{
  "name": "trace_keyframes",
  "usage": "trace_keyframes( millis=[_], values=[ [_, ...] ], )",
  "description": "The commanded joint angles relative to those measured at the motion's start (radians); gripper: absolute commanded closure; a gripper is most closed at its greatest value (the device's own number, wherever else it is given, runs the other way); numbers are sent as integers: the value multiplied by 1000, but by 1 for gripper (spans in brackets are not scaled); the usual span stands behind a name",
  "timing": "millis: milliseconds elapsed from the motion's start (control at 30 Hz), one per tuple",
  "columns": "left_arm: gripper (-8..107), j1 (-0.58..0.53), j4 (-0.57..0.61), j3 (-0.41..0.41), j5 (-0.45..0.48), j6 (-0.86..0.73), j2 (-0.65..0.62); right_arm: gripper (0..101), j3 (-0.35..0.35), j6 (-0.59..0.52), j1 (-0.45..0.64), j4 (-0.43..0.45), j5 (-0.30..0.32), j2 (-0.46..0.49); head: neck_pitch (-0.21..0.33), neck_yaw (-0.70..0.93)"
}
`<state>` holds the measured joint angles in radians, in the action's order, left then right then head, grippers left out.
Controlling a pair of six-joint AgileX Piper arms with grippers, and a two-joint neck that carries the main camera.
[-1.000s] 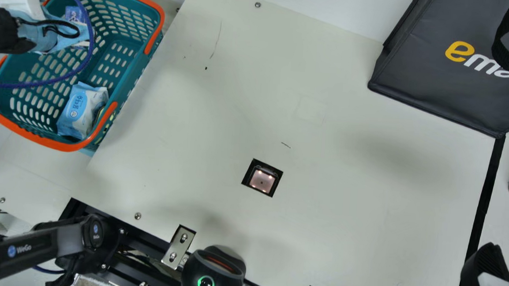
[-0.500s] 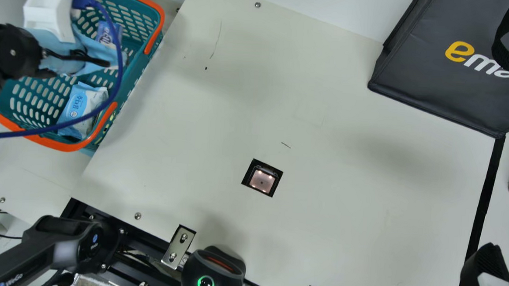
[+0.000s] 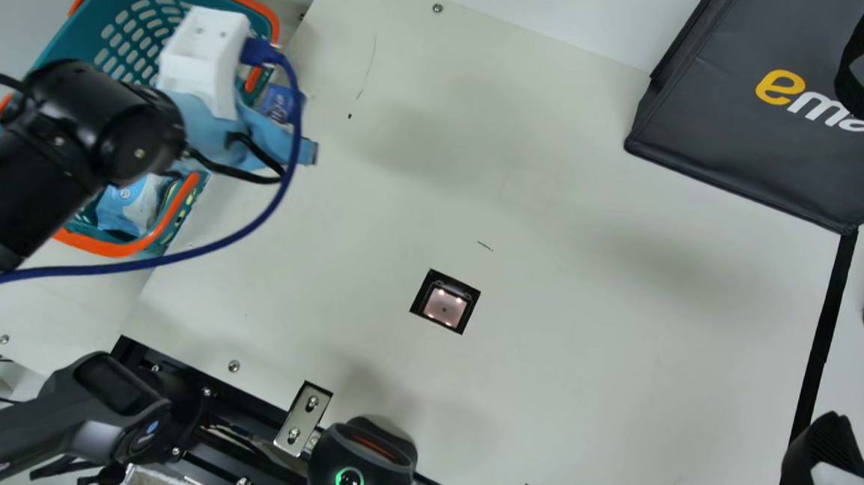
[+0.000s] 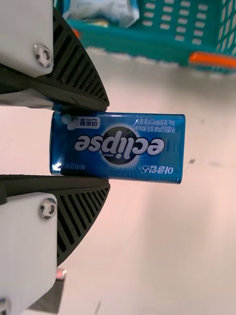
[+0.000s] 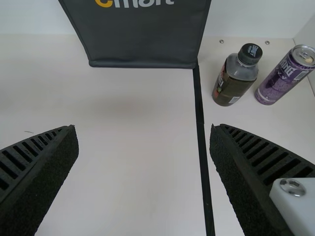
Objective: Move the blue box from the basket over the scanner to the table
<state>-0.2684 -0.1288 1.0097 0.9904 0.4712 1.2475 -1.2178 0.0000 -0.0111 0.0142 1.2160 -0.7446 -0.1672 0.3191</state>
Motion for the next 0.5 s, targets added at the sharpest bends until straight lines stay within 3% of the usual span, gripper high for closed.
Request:
trace_keyframes(
  millis=[0, 467],
  values=[
    [107, -129, -10, 6, 7, 99, 16, 6, 0, 0, 0, 0, 0, 0, 29, 2],
    [107, -445, -19, 71, 24, 369, 174, 6, 0, 0, 0, 0, 0, 0, 29, 2]
  ],
)
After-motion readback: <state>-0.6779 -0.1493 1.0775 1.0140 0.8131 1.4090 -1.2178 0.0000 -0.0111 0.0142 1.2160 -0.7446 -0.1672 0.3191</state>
